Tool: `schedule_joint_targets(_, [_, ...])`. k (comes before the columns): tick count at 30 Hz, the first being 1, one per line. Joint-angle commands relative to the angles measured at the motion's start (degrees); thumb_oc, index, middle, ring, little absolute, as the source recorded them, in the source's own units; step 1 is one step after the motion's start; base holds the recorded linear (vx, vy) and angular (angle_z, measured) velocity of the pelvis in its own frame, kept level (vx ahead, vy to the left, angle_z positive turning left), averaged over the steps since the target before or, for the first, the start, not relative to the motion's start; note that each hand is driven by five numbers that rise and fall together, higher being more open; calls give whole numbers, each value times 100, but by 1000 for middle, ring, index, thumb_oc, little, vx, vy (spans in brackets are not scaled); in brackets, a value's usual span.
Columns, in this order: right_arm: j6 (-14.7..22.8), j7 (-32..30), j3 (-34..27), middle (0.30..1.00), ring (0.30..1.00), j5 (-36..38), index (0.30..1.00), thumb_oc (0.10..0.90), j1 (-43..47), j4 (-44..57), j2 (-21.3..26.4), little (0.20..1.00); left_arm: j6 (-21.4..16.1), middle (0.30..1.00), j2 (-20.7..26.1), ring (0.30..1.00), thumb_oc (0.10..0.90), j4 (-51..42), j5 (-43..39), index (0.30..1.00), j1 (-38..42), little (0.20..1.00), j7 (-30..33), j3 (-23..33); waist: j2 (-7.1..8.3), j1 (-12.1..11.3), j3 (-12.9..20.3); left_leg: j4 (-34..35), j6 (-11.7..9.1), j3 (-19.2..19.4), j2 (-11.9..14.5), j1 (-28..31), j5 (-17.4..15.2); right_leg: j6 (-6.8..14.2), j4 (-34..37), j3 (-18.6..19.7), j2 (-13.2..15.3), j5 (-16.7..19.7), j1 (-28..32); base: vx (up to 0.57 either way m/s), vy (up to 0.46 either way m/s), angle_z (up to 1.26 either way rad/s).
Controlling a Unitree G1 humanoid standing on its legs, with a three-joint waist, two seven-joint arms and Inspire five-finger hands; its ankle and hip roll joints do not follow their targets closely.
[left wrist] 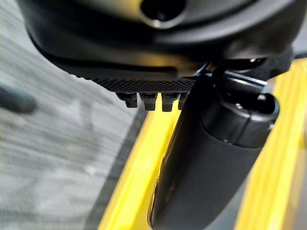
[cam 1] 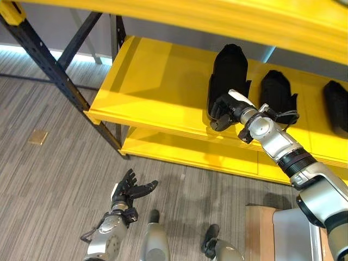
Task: Move parts from the plastic box to the shelf.
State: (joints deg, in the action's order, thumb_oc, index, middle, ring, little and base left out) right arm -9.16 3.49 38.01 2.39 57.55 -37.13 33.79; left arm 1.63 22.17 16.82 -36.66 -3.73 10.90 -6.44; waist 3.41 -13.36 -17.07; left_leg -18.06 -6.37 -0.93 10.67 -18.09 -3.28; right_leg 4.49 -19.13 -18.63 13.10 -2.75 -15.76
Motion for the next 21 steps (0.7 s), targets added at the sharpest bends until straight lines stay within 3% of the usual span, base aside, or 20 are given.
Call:
schedule_joint_targets(1, [465,-224,76,300,300,110,300,400,1402,159,320,300,-546,1000,486,1000,900,-722,-125,1000,46,1000,-68,-37,111,-49,118,-455,-193,-309,329,-534,50,584,-154,120,613,-546,970,-29,4,17])
schedule_joint_targets(13, [469,-226,428,300,300,259,300,400,2029,50,719,300,-552,1000,522,1000,900,-792,-236,1000,42,1000,58,-38,-55,-308,-276,-1906,-50,-703,73,-1311,-662,377,-1788,155,900,-1421,417,2,3,14])
schedule_joint_targets(21, [444,-244,539,300,300,301,300,400,2199,68,967,300,-525,1000,532,1000,900,-773,-249,1000,-5,1000,64,-16,-76,-335,-288,-2036,4,-787,-57,-1450,-747,365,-1905,113,971,-1466,427,52,-9,7])
